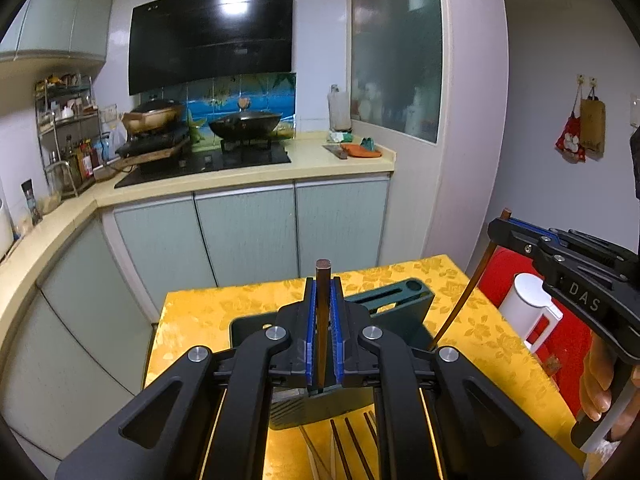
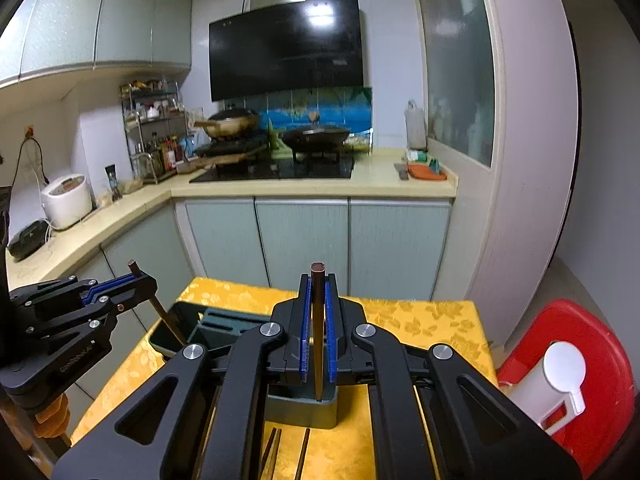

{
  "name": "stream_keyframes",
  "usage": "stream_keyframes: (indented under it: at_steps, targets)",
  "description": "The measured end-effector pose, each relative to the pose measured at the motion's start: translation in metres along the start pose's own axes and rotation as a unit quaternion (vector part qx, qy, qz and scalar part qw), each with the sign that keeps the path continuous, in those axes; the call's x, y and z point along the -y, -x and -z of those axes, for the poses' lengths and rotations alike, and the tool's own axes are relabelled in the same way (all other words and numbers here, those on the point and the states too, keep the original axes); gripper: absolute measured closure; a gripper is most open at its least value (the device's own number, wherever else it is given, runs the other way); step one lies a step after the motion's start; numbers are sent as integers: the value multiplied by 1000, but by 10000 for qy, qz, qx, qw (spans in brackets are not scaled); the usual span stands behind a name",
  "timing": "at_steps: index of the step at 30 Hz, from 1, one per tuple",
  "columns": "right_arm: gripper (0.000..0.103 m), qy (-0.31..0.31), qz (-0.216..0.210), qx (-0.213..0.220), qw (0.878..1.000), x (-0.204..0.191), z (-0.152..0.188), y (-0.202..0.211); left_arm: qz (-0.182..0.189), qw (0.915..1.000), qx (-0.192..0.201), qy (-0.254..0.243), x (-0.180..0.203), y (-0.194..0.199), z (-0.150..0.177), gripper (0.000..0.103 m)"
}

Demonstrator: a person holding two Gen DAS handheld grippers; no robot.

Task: Organize utensils
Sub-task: 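Lift both held chopsticks and carry them over the green utensil holder, then open left tool dropping its chopstick into the holder while right tool releases its own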

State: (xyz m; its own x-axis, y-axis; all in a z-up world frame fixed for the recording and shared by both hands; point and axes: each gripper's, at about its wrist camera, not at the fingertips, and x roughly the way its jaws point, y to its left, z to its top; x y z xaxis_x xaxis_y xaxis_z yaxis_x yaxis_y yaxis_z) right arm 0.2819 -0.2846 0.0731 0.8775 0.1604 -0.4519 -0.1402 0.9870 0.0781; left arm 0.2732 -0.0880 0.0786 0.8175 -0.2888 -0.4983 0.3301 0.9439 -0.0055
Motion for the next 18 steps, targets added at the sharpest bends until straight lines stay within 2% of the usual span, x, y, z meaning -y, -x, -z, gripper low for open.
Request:
stream_keyframes:
  at_steps: [3,4,7,9,11,18]
  targets:
    - [96,-43,-2,-86,10000,-1,5,-6,-4,10000,-63,-5,-2,-4,6,95]
    - [95,-50,-35,-132,9999,-2,6,-8,-2,10000,-62,-12,-2,-3,7,88]
    - [88,-67,-145,-227,9996,-5,8,-10,-20,10000,60,17,-5,4,8,51]
    - [62,-51,-66,-137,9999,-6,7,-9,-21,9999,149,33,-4,10,7,40]
    - [50,-31,43,18,10000,-8,7,-3,-28,9998,195,56,-6,15,5,28]
    - [48,120,176,207,9996,-12,4,15,-63,9995,276,124,-12,32,13,21]
